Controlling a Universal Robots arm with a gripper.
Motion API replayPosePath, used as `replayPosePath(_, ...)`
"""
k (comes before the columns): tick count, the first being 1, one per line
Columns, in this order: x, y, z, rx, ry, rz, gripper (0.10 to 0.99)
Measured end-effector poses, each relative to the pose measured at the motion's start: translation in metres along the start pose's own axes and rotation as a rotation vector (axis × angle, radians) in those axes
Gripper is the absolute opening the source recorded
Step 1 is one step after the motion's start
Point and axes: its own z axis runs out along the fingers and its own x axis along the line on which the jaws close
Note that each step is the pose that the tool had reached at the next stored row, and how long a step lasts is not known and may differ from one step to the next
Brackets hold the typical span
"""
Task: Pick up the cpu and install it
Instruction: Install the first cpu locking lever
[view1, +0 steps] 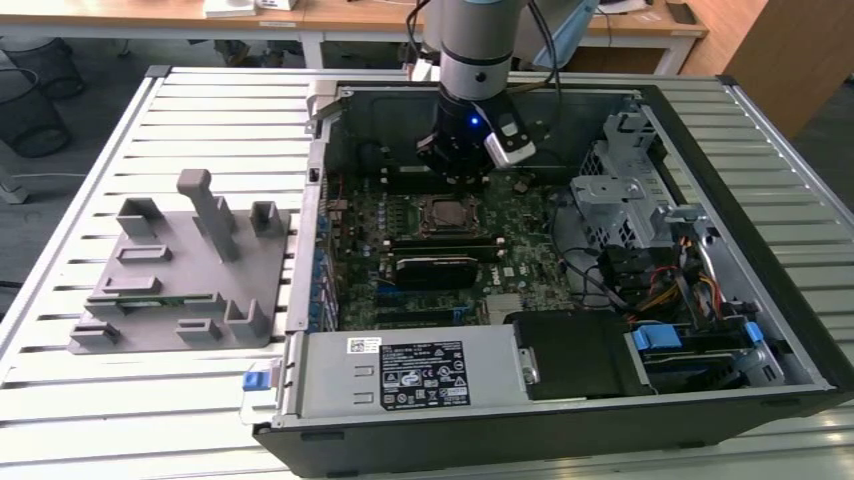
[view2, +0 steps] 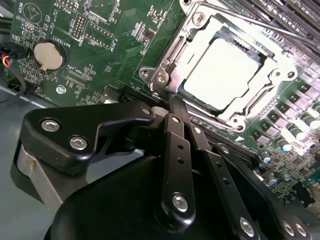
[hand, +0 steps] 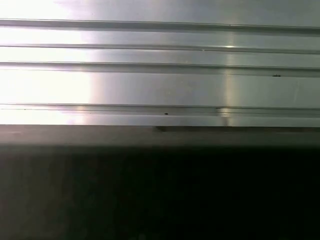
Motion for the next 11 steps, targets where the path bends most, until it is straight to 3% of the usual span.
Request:
replayPosePath(8, -0.0002, 0.0004, 0.0028, 0.003, -0.0002, 0.0, 0.11)
replayPosePath(11, -0.0003, 0.0008, 0.0031, -0.007, -0.0006, 0.0, 0.11)
